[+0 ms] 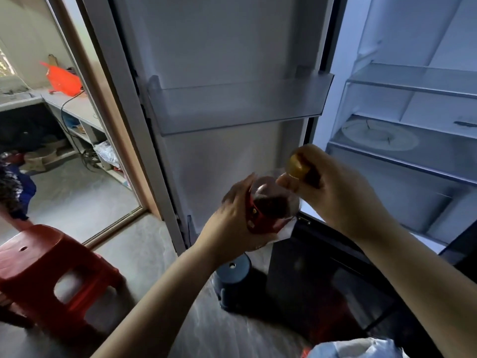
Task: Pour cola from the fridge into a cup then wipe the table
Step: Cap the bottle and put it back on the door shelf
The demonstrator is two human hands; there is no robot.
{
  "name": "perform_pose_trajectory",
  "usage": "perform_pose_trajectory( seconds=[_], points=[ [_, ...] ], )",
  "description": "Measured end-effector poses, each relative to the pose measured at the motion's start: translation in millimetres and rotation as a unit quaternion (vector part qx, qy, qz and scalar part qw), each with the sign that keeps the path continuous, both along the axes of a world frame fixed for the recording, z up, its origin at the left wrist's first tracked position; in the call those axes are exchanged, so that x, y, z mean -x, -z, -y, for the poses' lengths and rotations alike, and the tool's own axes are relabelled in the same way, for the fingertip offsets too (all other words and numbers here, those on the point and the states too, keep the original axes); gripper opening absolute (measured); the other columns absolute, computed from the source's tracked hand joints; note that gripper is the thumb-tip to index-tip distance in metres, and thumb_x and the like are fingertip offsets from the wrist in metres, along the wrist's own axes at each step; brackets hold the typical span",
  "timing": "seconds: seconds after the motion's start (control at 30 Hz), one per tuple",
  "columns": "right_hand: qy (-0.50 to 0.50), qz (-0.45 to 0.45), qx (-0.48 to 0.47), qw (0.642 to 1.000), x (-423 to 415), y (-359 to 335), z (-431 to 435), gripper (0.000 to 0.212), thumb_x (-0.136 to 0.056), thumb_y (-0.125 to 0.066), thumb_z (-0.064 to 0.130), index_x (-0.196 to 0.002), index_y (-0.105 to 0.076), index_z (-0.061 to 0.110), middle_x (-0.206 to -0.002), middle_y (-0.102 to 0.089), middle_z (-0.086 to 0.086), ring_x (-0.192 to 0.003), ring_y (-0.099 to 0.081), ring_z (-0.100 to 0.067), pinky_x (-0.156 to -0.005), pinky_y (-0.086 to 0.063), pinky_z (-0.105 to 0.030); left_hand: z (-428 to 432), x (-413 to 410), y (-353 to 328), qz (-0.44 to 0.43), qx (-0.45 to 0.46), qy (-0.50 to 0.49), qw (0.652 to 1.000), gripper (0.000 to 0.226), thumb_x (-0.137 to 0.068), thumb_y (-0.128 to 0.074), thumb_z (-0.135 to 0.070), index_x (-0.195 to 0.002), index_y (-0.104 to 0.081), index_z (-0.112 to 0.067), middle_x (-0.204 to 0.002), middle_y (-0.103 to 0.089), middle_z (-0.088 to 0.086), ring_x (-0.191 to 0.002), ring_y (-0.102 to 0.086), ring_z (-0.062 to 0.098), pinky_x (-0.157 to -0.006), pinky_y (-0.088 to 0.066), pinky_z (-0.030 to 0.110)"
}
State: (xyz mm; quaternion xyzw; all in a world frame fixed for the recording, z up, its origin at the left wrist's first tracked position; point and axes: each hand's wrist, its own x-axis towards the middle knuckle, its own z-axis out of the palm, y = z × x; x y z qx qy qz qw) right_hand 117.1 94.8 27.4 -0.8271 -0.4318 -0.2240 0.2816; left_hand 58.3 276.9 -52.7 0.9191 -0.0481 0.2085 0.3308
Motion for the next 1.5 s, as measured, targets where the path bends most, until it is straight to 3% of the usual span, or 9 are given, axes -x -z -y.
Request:
perform_pose_trajectory(
  seconds=[0.17,0.4,0.6,0.73,0.9,1.07,1.23,1.43,1.5],
  points=[
    [0.081,0.04,0.017,0.996,-37.2,18.6,-10.0,0.027,-0.083,-0.057,0.041,-0.099,-0.053,0.02,-0.079,-0.042,0.019,-0.056,-0.035,0.002,-0.054,-0.022,-0.006,-21.3,-30.5,48.9,-0.104,-0.071,-0.015,0.992,0.094,-0.084,-0.064,-0.05,-0.153,-0.005,-0.025,-0.159,-0.015,-0.003,-0.142,-0.016,0.01,-0.11,-0.015,0.019],
    [0.095,-0.015,0.05,0.994,-90.3,55.4,-23.8,0.032,-0.082,-0.051,0.045,-0.101,-0.05,0.019,-0.09,-0.059,0.001,-0.07,-0.054,-0.019,-0.058,-0.051,-0.039,-39.3,-34.6,123.1,-0.314,-0.28,-0.004,0.907,0.08,-0.098,-0.032,-0.052,-0.151,0.011,-0.011,-0.159,0.016,0.008,-0.147,0.011,0.026,-0.117,0.002,0.039],
    [0.112,-0.062,0.061,0.99,-117.1,82.1,-40.1,0.026,-0.083,-0.06,0.039,-0.098,-0.051,0.019,-0.085,-0.054,0.006,-0.073,-0.054,-0.021,-0.06,-0.049,-0.039,-40.7,-32.2,146.6,-0.264,-0.269,-0.031,0.926,0.086,-0.094,-0.04,-0.053,-0.152,0.009,-0.014,-0.16,0.011,0.006,-0.147,0.007,0.022,-0.116,0.008,0.036],
    [0.128,-0.055,0.071,0.988,-129.6,95.6,-52.3,0.024,-0.083,-0.065,0.033,-0.096,-0.054,0.016,-0.083,-0.049,0.01,-0.07,-0.045,-0.014,-0.056,-0.031,-0.028,-40.8,-27.6,154.3,-0.244,-0.298,-0.036,0.922,0.086,-0.094,-0.037,-0.053,-0.15,0.016,-0.013,-0.159,0.016,0.005,-0.146,0.014,0.021,-0.118,0.008,0.038],
    [0.163,-0.073,0.07,0.981,-142.1,105.3,-65.1,0.036,-0.086,-0.061,0.041,-0.103,-0.053,0.01,-0.094,-0.061,-0.01,-0.073,-0.053,-0.028,-0.057,-0.034,-0.031,-40.1,-24.7,156.7,-0.23,-0.298,-0.043,0.925,0.086,-0.095,-0.034,-0.053,-0.148,0.021,-0.014,-0.158,0.02,0.003,-0.145,0.017,0.02,-0.115,0.013,0.036],
    [0.21,-0.079,0.087,0.971,-153.9,106.7,-78.2,0.041,-0.088,-0.055,0.047,-0.106,-0.047,0.011,-0.1,-0.06,-0.011,-0.072,-0.046,-0.024,-0.058,-0.03,-0.031,-40.7,-24.0,157.0,-0.222,-0.282,-0.045,0.932,0.085,-0.094,-0.037,-0.052,-0.15,0.017,-0.016,-0.159,0.017,0.001,-0.146,0.016,0.017,-0.116,0.013,0.034],
    [0.222,-0.092,0.085,0.967,-156.8,113.0,-89.5,0.049,-0.091,-0.053,0.045,-0.121,-0.044,0.008,-0.111,-0.059,-0.018,-0.092,-0.057,-0.037,-0.061,-0.033,-0.033,-40.3,-23.0,156.0,-0.221,-0.269,-0.045,0.936,0.084,-0.094,-0.039,-0.049,-0.15,0.015,-0.018,-0.159,0.017,0.0,-0.145,0.016,0.016,-0.113,0.017,0.031],
    [0.175,-0.163,-0.145,0.96,-107.3,131.2,-77.7,0.047,-0.093,-0.049,0.038,-0.132,-0.037,0.015,-0.121,-0.056,-0.009,-0.103,-0.056,-0.023,-0.077,-0.046,-0.033,-43.0,-17.0,152.1,-0.196,-0.261,-0.048,0.944,0.08,-0.095,-0.04,-0.041,-0.151,0.012,-0.016,-0.158,0.017,-0.001,-0.145,0.018,0.015,-0.106,0.027,0.024],
    [0.112,-0.11,-0.095,0.983,-78.2,152.3,-67.3,0.033,-0.091,-0.051,0.023,-0.121,-0.048,0.01,-0.11,-0.057,-0.011,-0.095,-0.056,-0.027,-0.076,-0.048,-0.038,-49.1,-7.1,153.8,-0.187,-0.258,-0.073,0.945,0.08,-0.095,-0.042,-0.037,-0.151,0.011,-0.017,-0.156,0.018,-0.002,-0.142,0.024,0.014,-0.107,0.027,0.025]
  ],
)
